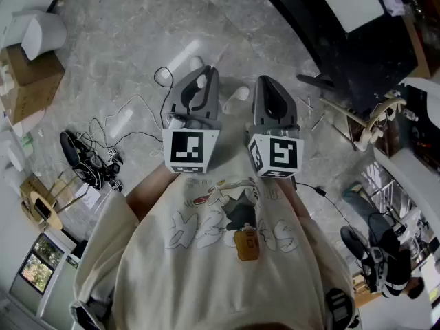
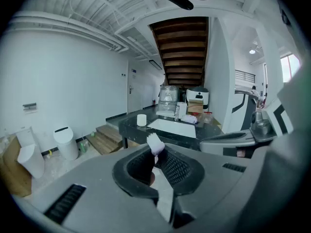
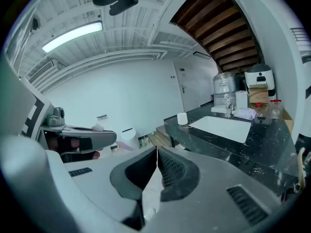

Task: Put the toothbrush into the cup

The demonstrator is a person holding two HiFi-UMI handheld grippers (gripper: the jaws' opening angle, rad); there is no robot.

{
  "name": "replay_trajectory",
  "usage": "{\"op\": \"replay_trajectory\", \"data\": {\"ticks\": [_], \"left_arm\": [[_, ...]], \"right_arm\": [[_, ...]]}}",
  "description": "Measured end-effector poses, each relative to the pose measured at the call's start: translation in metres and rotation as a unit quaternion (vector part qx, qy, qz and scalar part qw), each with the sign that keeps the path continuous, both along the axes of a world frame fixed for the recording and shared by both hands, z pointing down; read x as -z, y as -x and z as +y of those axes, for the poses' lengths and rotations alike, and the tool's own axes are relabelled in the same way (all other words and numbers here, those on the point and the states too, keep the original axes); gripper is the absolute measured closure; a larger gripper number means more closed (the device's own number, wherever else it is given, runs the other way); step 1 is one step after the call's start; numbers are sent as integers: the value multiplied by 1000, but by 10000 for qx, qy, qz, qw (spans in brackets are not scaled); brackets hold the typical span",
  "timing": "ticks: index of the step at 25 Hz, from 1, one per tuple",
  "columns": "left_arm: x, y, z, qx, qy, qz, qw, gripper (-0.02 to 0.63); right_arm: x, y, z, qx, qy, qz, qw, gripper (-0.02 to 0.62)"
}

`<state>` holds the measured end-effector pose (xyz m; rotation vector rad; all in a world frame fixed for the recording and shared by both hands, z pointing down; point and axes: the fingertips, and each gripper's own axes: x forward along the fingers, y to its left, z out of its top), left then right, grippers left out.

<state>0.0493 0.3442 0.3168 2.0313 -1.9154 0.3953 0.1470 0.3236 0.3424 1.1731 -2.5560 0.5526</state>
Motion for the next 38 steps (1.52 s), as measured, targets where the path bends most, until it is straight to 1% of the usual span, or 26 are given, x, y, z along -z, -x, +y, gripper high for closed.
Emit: {"op": "replay_trajectory", "data": {"ticks": [3, 6, 10, 13, 19, 24, 27, 29, 32, 38], "left_arm": [[1, -1, 3, -46, 27, -86, 9999, 574], [3, -1, 2, -51, 46, -26, 10000, 574], [-1, 17, -4, -105, 139, 52, 9998, 574], [-6, 42, -13, -222, 174, 127, 9995, 574], [5, 110, -45, -339, 43, 266, 9991, 574], [12, 163, -67, -490, -38, 360, 9981, 574], [16, 195, -75, -516, -88, 357, 9980, 574], [15, 214, -80, -513, -112, 372, 9979, 574], [6, 236, -89, -491, -85, 424, 9979, 574], [6, 255, -117, -473, -58, 479, 9977, 574]], "right_arm": [[0, 1, 4, -15, 110, 13, 9999, 572], [2, 4, 3, 4, 84, 44, 10000, 572], [1, 19, -2, -101, 156, 32, 9998, 572], [-6, 43, -9, -188, 253, -3, 9995, 572], [8, 103, -38, -517, 16, 137, 9986, 572], [13, 154, -64, -809, 19, 82, 9967, 572], [15, 186, -74, -876, 0, 60, 9961, 572], [12, 207, -79, -813, -1, 114, 9966, 572], [7, 233, -90, -682, -45, 226, 9974, 571], [6, 249, -115, -691, 28, 270, 9972, 571]]}}
